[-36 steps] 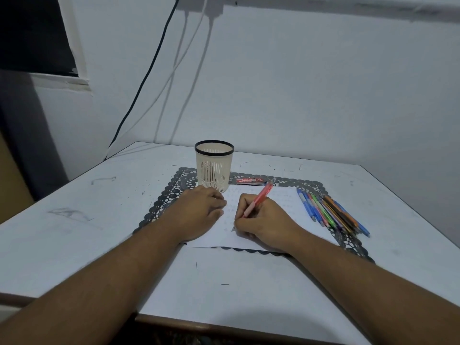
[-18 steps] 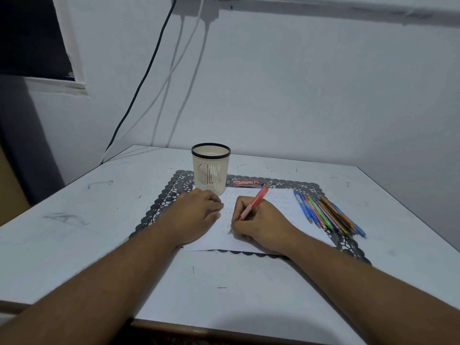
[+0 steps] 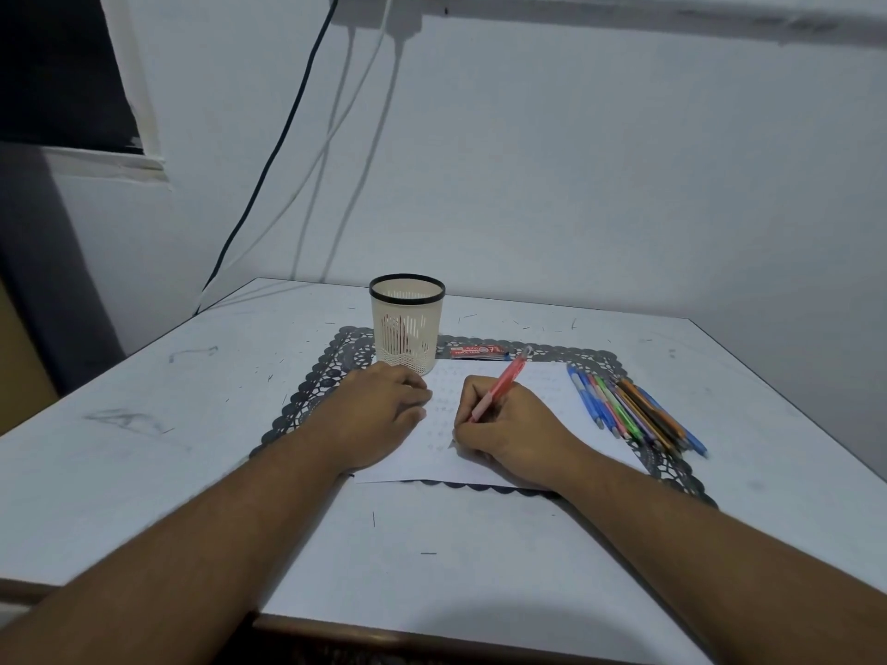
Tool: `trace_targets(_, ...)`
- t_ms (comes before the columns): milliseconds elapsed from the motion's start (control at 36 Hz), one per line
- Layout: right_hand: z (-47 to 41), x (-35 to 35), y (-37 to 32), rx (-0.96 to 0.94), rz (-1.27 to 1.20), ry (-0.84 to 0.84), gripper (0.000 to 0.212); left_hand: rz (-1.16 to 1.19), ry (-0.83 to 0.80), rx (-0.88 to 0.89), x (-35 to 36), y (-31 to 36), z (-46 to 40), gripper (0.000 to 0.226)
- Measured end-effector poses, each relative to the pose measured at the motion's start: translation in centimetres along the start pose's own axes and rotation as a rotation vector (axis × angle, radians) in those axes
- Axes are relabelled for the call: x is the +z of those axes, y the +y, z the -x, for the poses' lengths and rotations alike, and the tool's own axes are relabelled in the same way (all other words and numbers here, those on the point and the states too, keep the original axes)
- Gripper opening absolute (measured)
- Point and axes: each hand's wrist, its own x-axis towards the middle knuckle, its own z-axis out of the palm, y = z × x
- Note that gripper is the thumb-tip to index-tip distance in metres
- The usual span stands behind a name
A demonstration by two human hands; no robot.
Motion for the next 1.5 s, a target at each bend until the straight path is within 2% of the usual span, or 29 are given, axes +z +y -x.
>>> trace_targets(500, 0.0, 0.1, -0.1, -0.009, 0.022, 0.005, 0.02, 0.018, -0.002, -0.009, 0.0, 0.0, 0.0, 0.052)
trace_targets(750, 0.1, 0.1, -0.1, 0.003, -0.001, -0.036, 0.019, -0.014, 0.005, 0.009, -0.1, 0.1, 0.0, 0.036)
trace_targets(833, 0.0, -0.3, 0.2, 0.034, -0.111, 0.039, 0.014, -0.021, 0.008, 0.007, -0.5, 0.4, 0.1, 0.036)
trace_targets(972, -0.9, -1.9, 0.8, 0.118, -0.348, 0.267, 0.017, -0.049, 0.01, 0.039, -1.0, 0.7, 0.3, 0.048)
trace_targets(1056, -1.3, -2.7, 1.2, 0.2, -0.484, 0.305, 0.015, -0.098, 0.022, 0.08, -1.1, 0.7, 0.6, 0.038)
trace_targets(1111, -1.4, -3.0, 1.2, 0.256, -0.615, 0.301, 0.01, -0.123, 0.124, 0.075, -1.3, 1.2, 0.6, 0.027)
trace_targets(1167, -1.4, -3.1, 1.0, 0.285, -0.671, 0.321, 0.012, -0.018, 0.326, -0.023, -2.2, 2.2, 0.4, 0.02)
trace_targets(1278, -1.7, -3.1, 0.8, 0.285, -0.672, 0.334, 0.019, 0.578, 0.795, -0.279, -4.9, 4.0, -1.8, 0.012)
trace_targets(1333, -1.7, -3.1, 0.6, 0.264, -0.634, 0.325, 0.017, 0.778, 0.939, -0.389, -5.4, 4.1, -3.3, 0.028)
trace_targets(1361, -1.6, -3.0, 0.5, 0.249, -0.613, 0.332, 0.018, 0.836, 0.946, -0.434, -5.0, 3.8, -3.9, 0.043)
trace_targets(1417, -1.4, -2.9, 0.5, 0.229, -0.6, 0.362, 0.025, 0.792, 0.851, -0.495, -3.6, 3.3, -4.4, 0.074)
trace_targets(1500, -1.4, -2.8, 0.6, 0.215, -0.626, 0.386, 0.033, 0.66, 0.61, -0.566, -0.8, 1.9, -4.4, 0.116)
